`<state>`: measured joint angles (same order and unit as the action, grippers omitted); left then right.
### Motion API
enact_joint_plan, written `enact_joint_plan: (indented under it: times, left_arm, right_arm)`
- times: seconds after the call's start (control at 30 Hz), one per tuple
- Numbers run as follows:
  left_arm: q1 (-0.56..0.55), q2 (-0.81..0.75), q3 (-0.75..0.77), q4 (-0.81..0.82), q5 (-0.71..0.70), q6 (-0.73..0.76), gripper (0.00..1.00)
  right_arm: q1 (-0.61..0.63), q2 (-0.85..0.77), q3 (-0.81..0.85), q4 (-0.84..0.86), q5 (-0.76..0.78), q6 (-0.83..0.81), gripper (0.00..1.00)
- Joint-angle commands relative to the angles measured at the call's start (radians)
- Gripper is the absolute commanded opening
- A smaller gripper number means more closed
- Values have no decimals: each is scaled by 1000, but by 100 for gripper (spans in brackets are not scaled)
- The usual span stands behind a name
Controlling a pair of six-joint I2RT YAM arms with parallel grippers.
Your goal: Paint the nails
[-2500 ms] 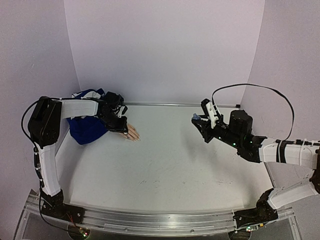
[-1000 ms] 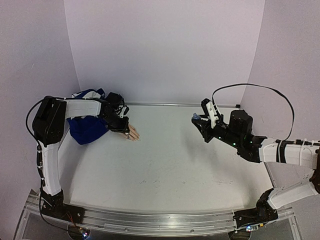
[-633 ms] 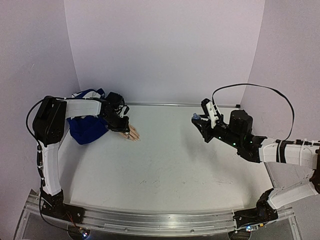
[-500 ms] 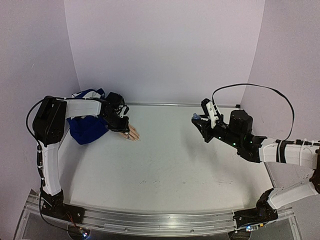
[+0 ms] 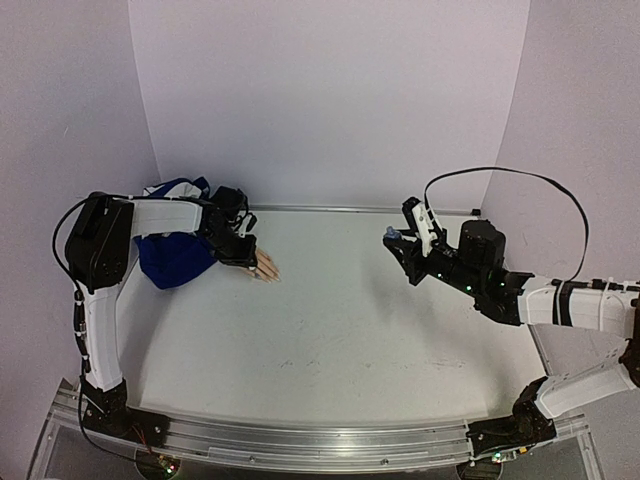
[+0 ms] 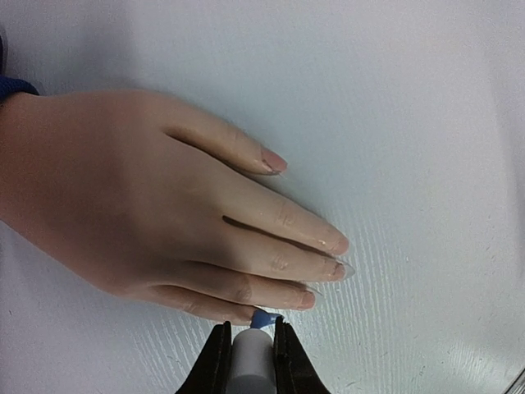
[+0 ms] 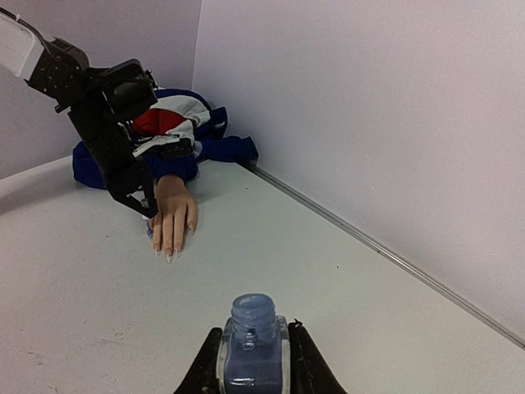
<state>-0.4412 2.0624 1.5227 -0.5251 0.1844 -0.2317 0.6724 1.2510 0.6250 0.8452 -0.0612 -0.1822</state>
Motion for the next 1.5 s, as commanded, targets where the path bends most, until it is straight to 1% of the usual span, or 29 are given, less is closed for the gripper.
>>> enact_joint_plan:
  times: [0.0, 0.43, 1.07, 1.27, 1.47]
  left_arm:
    - [5, -27, 2, 6, 14, 12, 0]
    - [4, -31, -24, 23, 28, 10, 0]
    - [-11, -25, 24, 38, 91, 3, 0]
    - [-33, -91, -8, 37, 124, -27, 0]
    - [-57, -229, -66, 37, 158, -47, 0]
  right_arm:
    - [-7, -25, 18, 77, -3, 13, 0]
    - [-6, -25, 20, 78, -5, 14, 0]
    - [-7, -18, 21, 80, -6, 15, 0]
    - [-8, -30, 19, 80, -5, 16, 0]
    - [-8, -58, 20, 79, -3, 31, 0]
